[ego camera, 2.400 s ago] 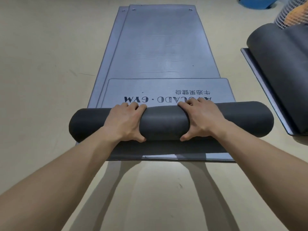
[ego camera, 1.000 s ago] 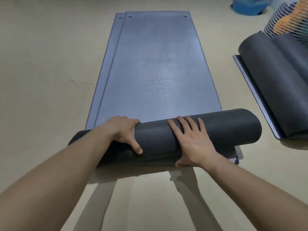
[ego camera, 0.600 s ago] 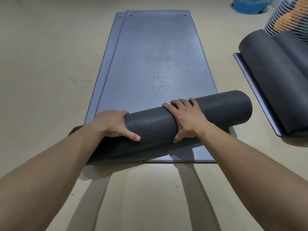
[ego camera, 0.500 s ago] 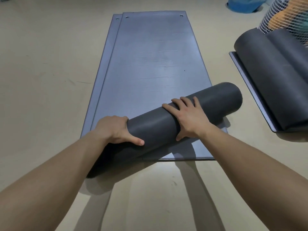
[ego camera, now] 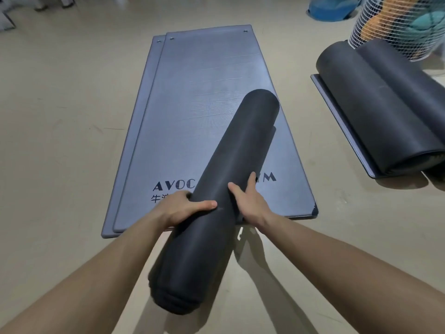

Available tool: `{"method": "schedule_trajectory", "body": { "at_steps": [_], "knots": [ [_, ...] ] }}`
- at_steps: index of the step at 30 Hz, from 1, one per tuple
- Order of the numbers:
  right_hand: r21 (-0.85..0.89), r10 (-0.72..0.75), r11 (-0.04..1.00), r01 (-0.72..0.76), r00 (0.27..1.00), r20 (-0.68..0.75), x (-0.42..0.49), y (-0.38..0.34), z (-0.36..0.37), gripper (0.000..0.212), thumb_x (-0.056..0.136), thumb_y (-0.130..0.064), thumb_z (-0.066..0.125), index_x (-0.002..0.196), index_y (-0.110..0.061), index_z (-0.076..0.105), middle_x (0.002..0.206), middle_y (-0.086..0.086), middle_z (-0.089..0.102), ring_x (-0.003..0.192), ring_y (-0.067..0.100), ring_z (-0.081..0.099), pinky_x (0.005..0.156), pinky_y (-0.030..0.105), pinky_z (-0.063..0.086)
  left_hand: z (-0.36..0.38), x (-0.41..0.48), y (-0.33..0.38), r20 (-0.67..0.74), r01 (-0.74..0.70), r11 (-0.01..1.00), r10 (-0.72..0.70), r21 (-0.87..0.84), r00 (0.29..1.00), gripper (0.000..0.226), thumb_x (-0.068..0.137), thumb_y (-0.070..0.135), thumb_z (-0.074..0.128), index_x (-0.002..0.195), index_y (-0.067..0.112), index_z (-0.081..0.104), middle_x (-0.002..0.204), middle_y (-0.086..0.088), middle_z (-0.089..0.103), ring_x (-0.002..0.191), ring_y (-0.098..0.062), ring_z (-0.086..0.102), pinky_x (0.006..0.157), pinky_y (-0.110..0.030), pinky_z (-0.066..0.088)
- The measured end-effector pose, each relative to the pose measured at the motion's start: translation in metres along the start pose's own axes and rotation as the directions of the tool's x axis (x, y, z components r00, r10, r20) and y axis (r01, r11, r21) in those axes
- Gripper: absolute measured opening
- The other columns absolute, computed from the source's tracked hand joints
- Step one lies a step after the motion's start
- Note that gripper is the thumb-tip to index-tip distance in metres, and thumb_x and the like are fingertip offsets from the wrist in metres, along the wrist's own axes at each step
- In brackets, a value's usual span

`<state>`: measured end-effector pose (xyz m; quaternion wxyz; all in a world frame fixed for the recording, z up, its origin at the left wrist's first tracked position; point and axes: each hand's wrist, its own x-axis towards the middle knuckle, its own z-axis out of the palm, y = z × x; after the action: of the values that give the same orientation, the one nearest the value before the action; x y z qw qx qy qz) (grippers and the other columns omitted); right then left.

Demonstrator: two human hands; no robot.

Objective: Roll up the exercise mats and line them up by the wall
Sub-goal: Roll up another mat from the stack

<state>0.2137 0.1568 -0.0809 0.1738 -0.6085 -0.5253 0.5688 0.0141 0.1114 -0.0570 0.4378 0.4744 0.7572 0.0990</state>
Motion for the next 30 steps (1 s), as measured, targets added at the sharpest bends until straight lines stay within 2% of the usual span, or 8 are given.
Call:
{"method": "schedule_trajectory", "body": {
  "at_steps": [4,9,14,17,22,24,27,30],
  "knots": [
    [0.134,-0.036,0.99,0.038,0.999,-0.017,0.008,0.017,-0.032,0.107,0.071,-0.078,0.057,0.161,-0.045,0.011,0.157,-0.016,0.045,0.135,0.023,0.054,0.111,0.05,0.047,0.033,-0.004,0.006,0.085,-0.079,0.976,0.098,-0.204,0.992,0.061,0.066,0.066,0.085,0.116,0.035,0.074,0.099,0.016,0.078,0.092,-0.006,0.075,0.094,-0.035,0.058],
    [0.107,-0.093,0.989,0.101,0.992,-0.081,0.008,0.026,-0.083,0.088,0.07,-0.068,0.069,0.149,-0.043,0.04,0.138,-0.018,0.062,0.119,0.013,0.065,0.106,0.044,0.051,0.09,0.011,0.043,0.103,-0.137,0.891,0.2,-0.433,0.974,0.075,0.064,0.064,0.087,0.13,0.037,0.064,0.113,0.013,0.076,0.104,-0.011,0.073,0.1,-0.042,0.056],
    [0.12,0.015,0.993,-0.019,0.999,0.036,0.007,0.03,-0.133,0.104,0.073,-0.063,0.078,0.159,-0.049,0.02,0.143,-0.015,0.058,0.115,0.013,0.065,0.087,0.034,0.055,0.119,0.026,0.085,0.022,-0.245,0.88,0.277,-0.406,0.961,0.075,0.066,0.067,0.082,0.13,0.035,0.061,0.113,0.014,0.074,0.103,-0.007,0.072,0.095,-0.036,0.058],
    [0.063,-0.005,0.998,0.01,0.997,-0.079,0.018,0.032,-0.148,0.117,0.058,-0.066,0.083,0.159,-0.046,0.026,0.143,-0.015,0.059,0.12,0.015,0.065,0.102,0.041,0.053,0.126,0.037,0.104,0.055,-0.249,0.862,0.303,-0.442,0.951,0.052,0.085,0.048,0.079,0.13,0.03,0.062,0.107,0.01,0.074,0.093,-0.005,0.073,0.082,-0.026,0.058],
    [-0.124,-0.096,0.99,0.064,0.959,-0.268,0.028,0.027,-0.196,0.067,0.069,-0.054,0.071,0.133,-0.037,0.057,0.123,-0.021,0.067,0.108,0.011,0.066,0.099,0.036,0.051,0.161,0.073,0.156,0.07,-0.205,0.811,0.289,-0.548,0.955,0.038,0.097,0.034,0.07,0.131,0.022,0.058,0.117,0.0,0.072,0.101,-0.014,0.072,0.093,-0.037,0.06],
    [-0.208,-0.099,0.977,0.039,0.953,-0.287,0.031,0.029,-0.22,0.056,0.075,-0.05,0.067,0.129,-0.04,0.057,0.12,-0.021,0.067,0.107,0.014,0.066,0.095,0.036,0.05,0.18,0.087,0.18,0.014,-0.228,0.806,0.281,-0.546,0.96,0.044,0.089,0.046,0.072,0.125,0.025,0.058,0.124,0.001,0.07,0.11,-0.021,0.07,0.097,-0.046,0.058],
    [-0.31,-0.088,0.951,-0.01,0.95,-0.301,0.046,0.037,-0.244,0.086,0.068,-0.057,0.058,0.152,-0.046,0.04,0.136,-0.014,0.064,0.118,0.023,0.064,0.102,0.044,0.05,0.201,0.108,0.208,-0.04,-0.259,0.837,0.274,-0.483,0.961,0.058,0.075,0.061,0.067,0.121,0.029,0.052,0.128,0.0,0.066,0.112,-0.025,0.067,0.096,-0.048,0.057],
    [-0.418,-0.124,0.907,-0.048,0.919,-0.374,0.07,0.041,-0.258,0.076,0.09,-0.056,0.053,0.16,-0.047,0.025,0.153,-0.001,0.049,0.132,0.032,0.055,0.104,0.046,0.047,0.209,0.131,0.236,-0.021,-0.255,0.835,0.281,-0.488,0.959,0.054,0.084,0.055,0.067,0.126,0.026,0.049,0.13,-0.004,0.064,0.108,-0.031,0.067,0.089,-0.053,0.06]
  ]
}}
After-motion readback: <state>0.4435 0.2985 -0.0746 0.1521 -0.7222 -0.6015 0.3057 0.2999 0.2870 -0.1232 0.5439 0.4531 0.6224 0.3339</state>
